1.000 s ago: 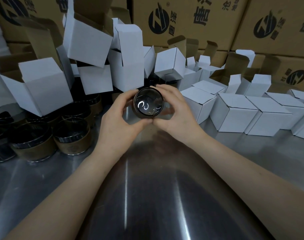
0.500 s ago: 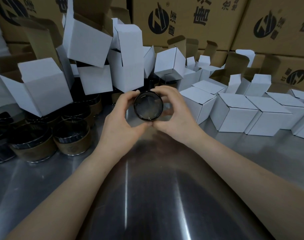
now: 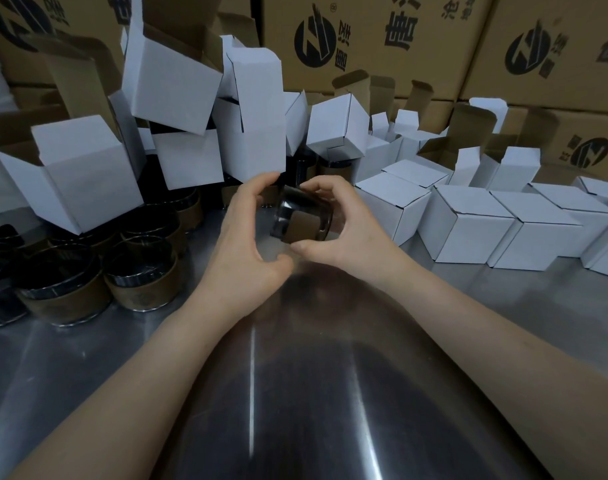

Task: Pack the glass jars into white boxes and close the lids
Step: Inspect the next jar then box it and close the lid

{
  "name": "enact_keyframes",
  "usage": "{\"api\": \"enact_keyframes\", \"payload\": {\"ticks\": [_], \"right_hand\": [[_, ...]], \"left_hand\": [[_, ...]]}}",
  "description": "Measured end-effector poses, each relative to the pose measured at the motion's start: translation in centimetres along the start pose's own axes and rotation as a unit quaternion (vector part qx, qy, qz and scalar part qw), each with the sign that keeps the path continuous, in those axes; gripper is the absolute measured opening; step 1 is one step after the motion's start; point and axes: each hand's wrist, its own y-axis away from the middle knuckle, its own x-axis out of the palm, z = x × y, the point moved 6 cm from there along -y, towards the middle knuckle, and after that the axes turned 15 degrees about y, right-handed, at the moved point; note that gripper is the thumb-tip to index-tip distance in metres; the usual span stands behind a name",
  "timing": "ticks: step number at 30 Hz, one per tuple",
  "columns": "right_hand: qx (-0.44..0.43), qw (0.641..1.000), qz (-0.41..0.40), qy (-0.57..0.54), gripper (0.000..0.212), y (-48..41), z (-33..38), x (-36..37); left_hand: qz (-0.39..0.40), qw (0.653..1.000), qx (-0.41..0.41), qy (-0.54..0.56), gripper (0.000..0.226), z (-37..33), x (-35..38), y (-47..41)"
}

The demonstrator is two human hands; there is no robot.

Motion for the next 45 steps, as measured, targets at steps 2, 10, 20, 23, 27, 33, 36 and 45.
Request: {"api": "enact_keyframes", "payload": {"ticks": [2,10,20,23,27,33,36,45], "right_hand": [[0.008,1.0,-0.002,0.012,0.067,0.0,-0.1,0.0],[-0.007,1.0,-0.021,0.016,0.084,0.1,0.7,0.1],[-0.027,0.998,-0.046,0.033,0.09,0.4,1.5,0.0],[-0.038,0.997,-0.058,0.038,0.089,0.5,1.7,-0.1],[-0.067,0.994,-0.072,0.046,0.086,0.6,2.2,-0.2],[-0.108,0.987,-0.093,0.078,0.085,0.9,3.1,-0.4],[-0.115,0.985,-0.091,0.093,0.083,1.1,3.4,-0.5],[-0.124,0.984,-0.09,0.093,0.082,1.2,3.6,-0.5]], "left_hand": [[-0.002,0.999,0.019,-0.033,0.079,-0.2,0.1,0.1],[-0.033,0.992,0.004,-0.119,0.078,0.6,-0.3,-0.3],[-0.048,0.991,-0.016,-0.12,0.069,1.2,-0.6,-0.5],[-0.057,0.994,-0.019,-0.093,0.067,1.3,-0.8,-0.4],[-0.075,0.995,-0.01,-0.059,0.069,1.0,-1.0,-0.2],[-0.095,0.994,-0.005,-0.052,0.067,0.6,-1.3,-0.1],[-0.094,0.994,0.002,-0.052,0.068,0.3,-1.3,0.0],[-0.099,0.994,-0.002,-0.044,0.066,0.9,-1.4,-0.1]]}}
